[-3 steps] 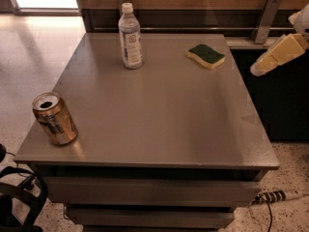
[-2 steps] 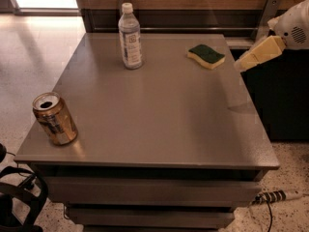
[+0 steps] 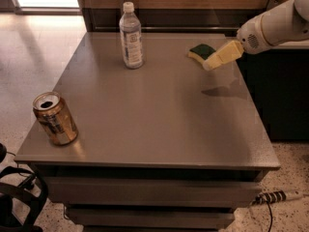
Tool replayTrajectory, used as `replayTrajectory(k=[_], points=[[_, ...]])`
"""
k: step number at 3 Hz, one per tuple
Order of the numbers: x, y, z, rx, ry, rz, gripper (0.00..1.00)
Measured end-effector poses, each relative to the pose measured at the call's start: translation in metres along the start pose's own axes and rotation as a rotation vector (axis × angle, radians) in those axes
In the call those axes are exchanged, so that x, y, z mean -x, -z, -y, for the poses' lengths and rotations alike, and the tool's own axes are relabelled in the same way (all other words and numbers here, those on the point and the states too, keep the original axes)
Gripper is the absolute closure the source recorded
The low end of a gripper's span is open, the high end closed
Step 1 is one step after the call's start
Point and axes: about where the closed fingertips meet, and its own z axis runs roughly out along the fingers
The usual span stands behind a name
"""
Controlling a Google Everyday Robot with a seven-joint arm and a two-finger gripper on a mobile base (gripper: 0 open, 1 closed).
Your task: Move sponge near orange can
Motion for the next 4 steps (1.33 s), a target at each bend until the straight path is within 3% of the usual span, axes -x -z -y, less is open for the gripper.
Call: replayTrajectory(k=[1,2,4], points=[[0.002,-0.049,0.021,-0.058,-0.003,0.000,0.00],[0.005,-0.072,0.036,-0.087,-0.003,0.019,0.00],[-0.006,-0.112,0.049,-0.006,-0.039,0.068,0.00]])
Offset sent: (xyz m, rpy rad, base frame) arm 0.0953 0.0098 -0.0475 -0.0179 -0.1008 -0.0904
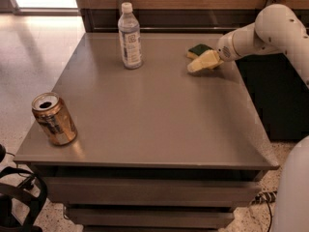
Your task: Move sponge near orange can
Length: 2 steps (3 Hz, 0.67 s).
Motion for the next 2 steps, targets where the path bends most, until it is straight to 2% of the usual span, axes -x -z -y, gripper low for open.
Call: replayTrajectory(k=[1,2], points=[[-0.0001,-0.0034,-0.0004,0.006,-0.002,0.002,0.13],[-0.0008,-0.0079,-0.0029,0.013,-0.002,-0.001,0.44]])
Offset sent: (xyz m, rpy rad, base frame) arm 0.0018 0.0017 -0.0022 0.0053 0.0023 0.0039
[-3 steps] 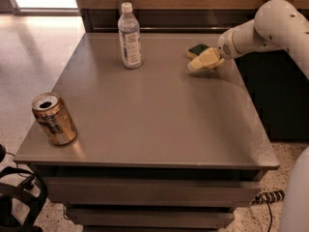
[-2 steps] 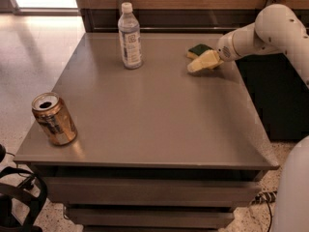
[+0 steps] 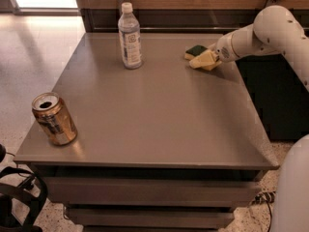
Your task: Move sponge near orange can
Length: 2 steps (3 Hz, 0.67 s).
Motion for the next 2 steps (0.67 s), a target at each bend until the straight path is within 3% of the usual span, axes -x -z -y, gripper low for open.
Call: replayTrajectory(k=[1,2], points=[[-0.0006,-0.0035,-0.0019,0.005,0.000,-0.002,0.75],[0.0014,-0.0035,-0.0026,0.008,0.000,-0.003,1.00]])
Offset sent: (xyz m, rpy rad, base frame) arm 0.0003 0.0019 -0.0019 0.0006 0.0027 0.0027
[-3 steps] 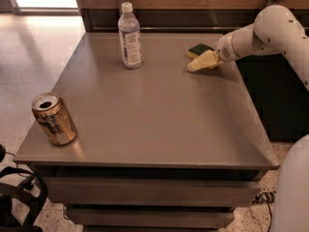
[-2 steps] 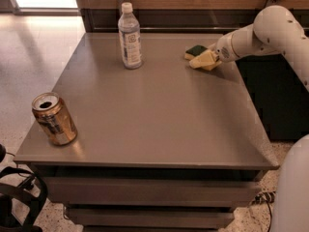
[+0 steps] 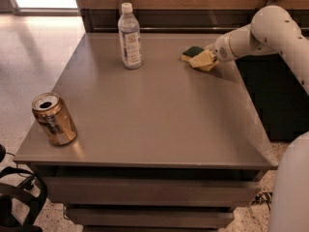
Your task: Move sponge near orange can
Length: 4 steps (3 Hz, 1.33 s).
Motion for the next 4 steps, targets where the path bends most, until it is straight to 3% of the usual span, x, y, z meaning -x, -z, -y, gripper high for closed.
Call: replayTrajectory(k=[4], points=[[0.0010,0.0009,0.0000,0.000,0.000,0.000,1.00]])
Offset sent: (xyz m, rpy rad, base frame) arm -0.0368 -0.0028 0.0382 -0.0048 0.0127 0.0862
